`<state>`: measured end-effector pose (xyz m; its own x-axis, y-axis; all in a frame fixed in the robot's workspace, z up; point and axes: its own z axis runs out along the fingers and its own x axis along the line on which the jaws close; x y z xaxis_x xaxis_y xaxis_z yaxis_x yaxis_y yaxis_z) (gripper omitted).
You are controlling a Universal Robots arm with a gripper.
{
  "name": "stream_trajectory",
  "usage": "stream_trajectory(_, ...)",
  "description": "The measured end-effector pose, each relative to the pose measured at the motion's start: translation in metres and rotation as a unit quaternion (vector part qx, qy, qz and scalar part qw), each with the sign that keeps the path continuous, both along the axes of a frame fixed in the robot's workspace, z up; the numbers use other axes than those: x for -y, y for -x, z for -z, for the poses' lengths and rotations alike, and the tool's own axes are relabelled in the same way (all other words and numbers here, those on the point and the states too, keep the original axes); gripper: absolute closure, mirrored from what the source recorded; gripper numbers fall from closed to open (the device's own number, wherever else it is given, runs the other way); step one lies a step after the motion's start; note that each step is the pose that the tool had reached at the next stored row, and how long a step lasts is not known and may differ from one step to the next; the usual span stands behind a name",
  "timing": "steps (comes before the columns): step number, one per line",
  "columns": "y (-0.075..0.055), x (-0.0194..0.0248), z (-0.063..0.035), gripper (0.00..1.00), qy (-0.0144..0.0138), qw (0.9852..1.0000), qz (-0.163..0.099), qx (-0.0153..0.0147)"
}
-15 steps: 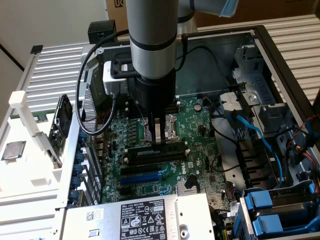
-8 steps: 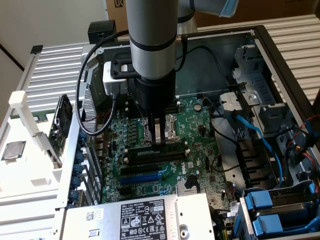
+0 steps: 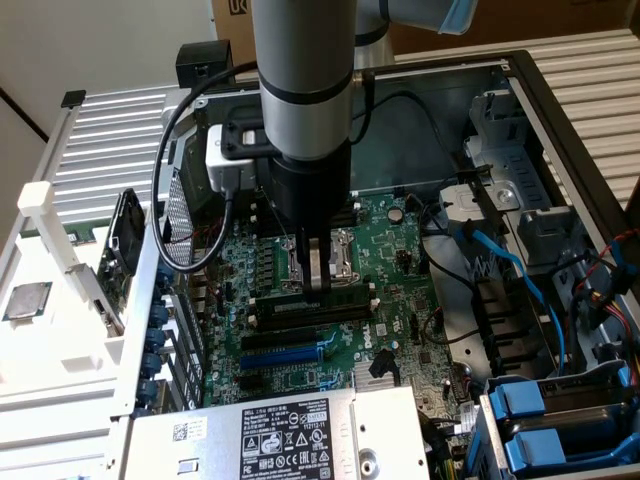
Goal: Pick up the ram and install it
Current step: 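Insert the ram into the slot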
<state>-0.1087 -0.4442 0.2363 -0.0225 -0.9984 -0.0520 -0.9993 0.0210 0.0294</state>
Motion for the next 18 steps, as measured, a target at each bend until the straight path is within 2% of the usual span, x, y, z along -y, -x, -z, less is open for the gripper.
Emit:
stream_trajectory(6,0.0,0.0,0.0014,0.88,-0.0001,1.0,0.0,0.0)
stream_trajectory(18,0.0003,-0.0003,0.002,0.88,-0.0023,1.0,0.002,0.0)
